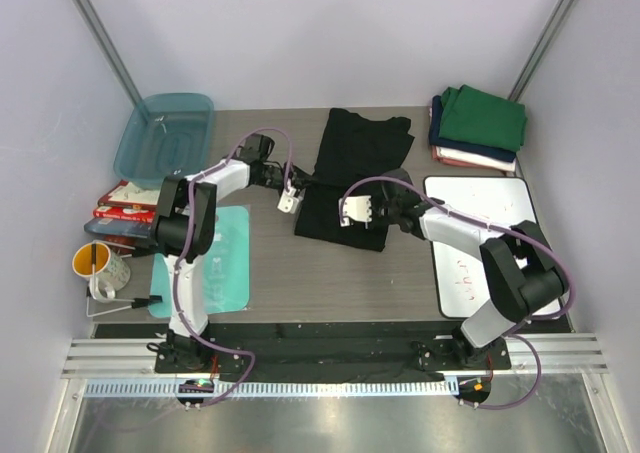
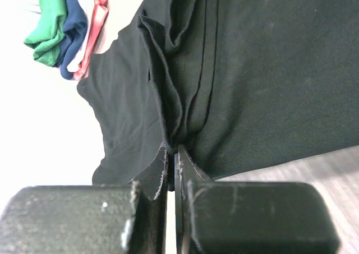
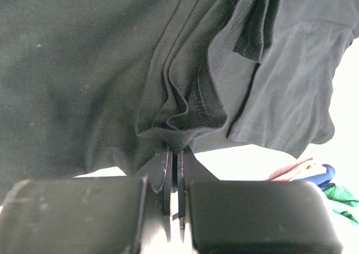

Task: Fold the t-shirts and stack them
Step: Fold the folded rectangular tshirt in 1/3 of the way

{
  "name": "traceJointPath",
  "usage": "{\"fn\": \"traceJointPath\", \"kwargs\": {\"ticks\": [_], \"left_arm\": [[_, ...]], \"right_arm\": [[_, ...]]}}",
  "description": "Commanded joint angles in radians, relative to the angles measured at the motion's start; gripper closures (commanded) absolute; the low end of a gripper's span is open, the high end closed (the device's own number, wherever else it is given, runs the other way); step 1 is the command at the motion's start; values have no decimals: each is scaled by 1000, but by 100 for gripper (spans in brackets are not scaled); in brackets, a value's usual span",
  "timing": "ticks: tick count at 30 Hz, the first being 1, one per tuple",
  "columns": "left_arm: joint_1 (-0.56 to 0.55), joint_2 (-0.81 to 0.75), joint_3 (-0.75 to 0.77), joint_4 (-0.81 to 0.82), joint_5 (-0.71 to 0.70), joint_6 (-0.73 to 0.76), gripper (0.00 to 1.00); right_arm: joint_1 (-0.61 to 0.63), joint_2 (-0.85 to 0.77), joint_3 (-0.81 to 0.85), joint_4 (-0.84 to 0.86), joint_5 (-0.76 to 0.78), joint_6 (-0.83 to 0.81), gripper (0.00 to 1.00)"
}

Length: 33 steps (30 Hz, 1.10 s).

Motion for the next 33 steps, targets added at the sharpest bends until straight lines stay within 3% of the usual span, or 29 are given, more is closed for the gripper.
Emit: {"fn": "traceJointPath", "kwargs": {"ticks": [1,6,7,8,9,10,11,12,13,14,17,22,27,29,30,31,33], "left_arm": [[11,38,66,73,35,56,99],[11,84,112,88,34,45,94],[11,97,118,96,32,41,82],[11,101,119,135,34,36,71],[11,104,115,169,31,-2,62],[11,106,97,207,26,-27,46],[13,108,80,350,20,-135,36],[13,108,60,460,-6,-198,21],[13,108,3,613,-17,-308,16],[13,111,-24,881,-32,-484,14],[17,98,-81,1120,-93,-611,14],[39,-96,-229,1027,-52,-593,17],[45,-276,-406,774,15,-424,21],[45,-354,-446,653,38,-363,23],[45,-378,-465,590,41,-329,28],[45,-398,-464,373,46,-198,31],[45,-446,-441,149,61,-72,32]], "right_arm": [[-23,35,51,84,-8,-2,99],[-45,90,62,174,37,5,99],[-45,99,57,222,78,8,98],[-45,121,50,262,98,11,76],[-45,133,25,318,153,27,64],[-45,142,16,420,226,30,51],[-45,167,10,467,257,40,24],[-45,171,10,521,288,62,18],[-45,176,14,533,328,85,14],[-45,165,33,532,339,105,13],[-45,107,54,472,325,181,13],[-39,30,53,386,354,208,13],[-22,-16,-33,532,446,145,15],[-17,-49,23,389,332,236,17],[-19,-68,54,161,248,266,21],[-14,-106,71,62,176,281,24],[1,-138,74,-148,-28,279,26]]}}
